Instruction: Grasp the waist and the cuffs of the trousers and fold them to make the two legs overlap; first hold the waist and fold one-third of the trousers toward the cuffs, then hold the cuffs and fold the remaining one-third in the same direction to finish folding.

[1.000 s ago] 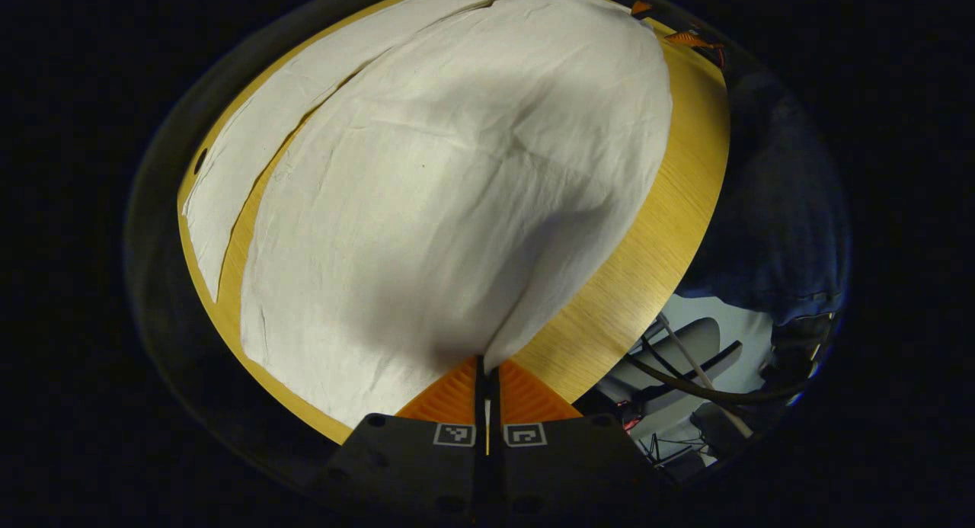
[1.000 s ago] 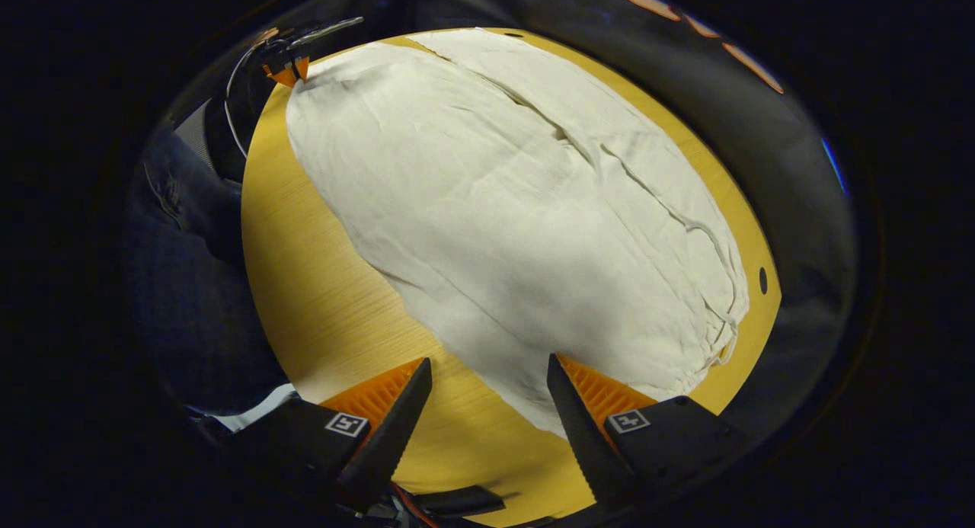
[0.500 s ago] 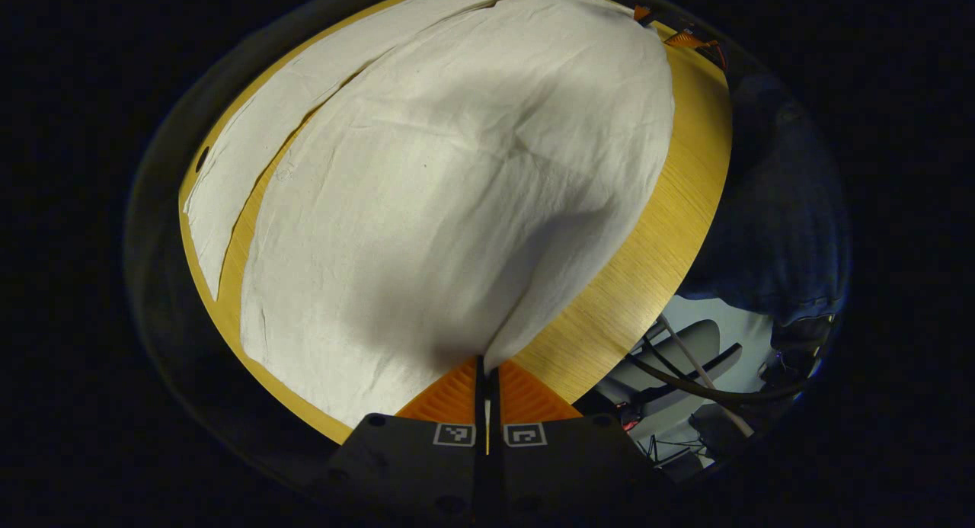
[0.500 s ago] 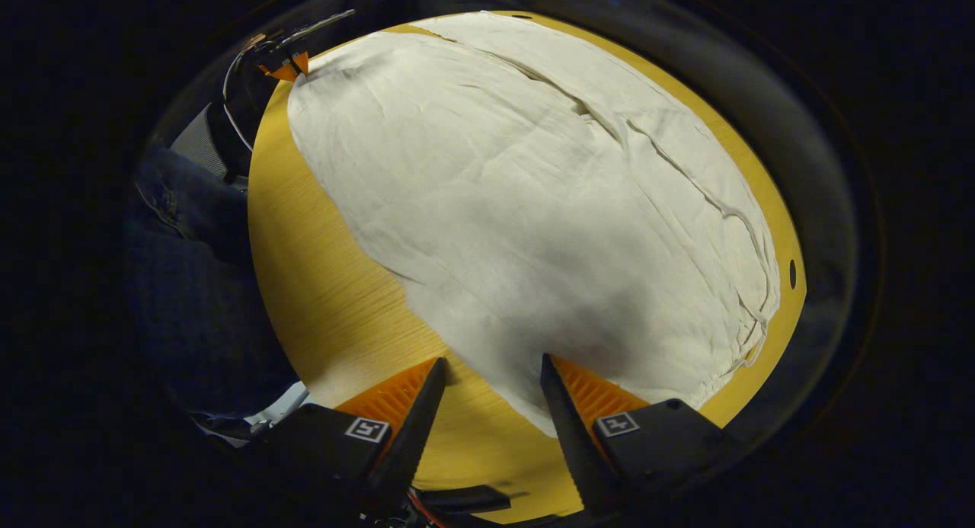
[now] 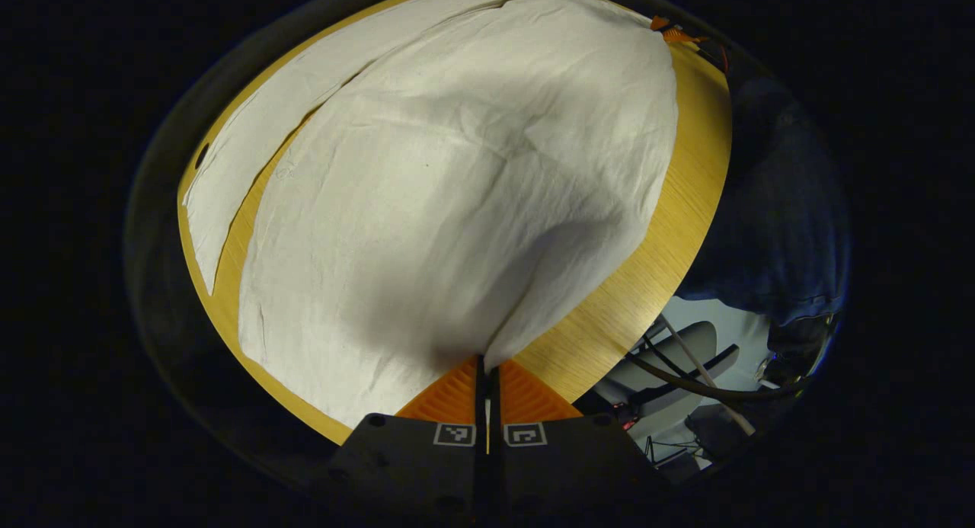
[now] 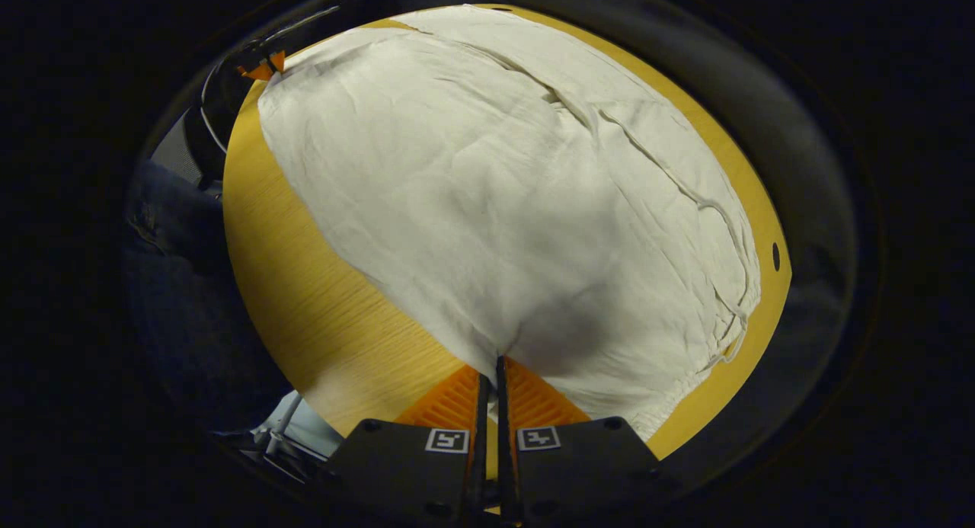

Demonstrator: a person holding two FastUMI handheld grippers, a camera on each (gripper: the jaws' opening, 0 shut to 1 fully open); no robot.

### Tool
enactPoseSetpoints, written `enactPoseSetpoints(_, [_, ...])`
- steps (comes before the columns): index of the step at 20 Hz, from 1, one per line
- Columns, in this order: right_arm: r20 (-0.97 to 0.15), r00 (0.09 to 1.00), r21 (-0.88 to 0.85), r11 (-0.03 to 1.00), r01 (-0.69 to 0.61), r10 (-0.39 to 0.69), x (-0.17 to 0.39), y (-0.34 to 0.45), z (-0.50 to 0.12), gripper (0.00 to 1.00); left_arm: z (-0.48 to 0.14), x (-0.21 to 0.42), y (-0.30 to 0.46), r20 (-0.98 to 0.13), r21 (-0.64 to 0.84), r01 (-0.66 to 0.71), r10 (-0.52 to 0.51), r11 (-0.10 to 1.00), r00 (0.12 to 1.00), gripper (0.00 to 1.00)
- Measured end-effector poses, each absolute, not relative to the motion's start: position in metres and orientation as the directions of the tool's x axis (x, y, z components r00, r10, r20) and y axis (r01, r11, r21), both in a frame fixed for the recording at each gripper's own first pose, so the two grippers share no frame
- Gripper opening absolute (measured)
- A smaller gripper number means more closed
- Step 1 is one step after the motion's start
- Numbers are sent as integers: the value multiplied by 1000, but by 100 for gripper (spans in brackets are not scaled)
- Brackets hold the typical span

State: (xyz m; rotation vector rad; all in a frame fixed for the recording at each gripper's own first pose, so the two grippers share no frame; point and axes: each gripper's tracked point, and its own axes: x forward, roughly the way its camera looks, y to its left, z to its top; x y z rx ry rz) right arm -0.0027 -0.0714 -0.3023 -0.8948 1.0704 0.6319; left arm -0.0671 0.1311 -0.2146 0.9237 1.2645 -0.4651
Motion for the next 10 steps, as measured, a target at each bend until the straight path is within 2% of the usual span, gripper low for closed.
enactPoseSetpoints(3, [-903,427,-320,596,-736,42,1,-71,-296,9,-214,-59,135,-915,396,687,200,609,349,0])
enactPoseSetpoints(9, [-782,620,-361,762,-538,66,26,-55,-258,9,-177,-10,143,-808,503,440,224,744,545,0])
enactPoseSetpoints(10, [-759,648,-363,784,-504,65,34,-52,-249,4,-166,3,141,-783,519,402,231,754,577,0])
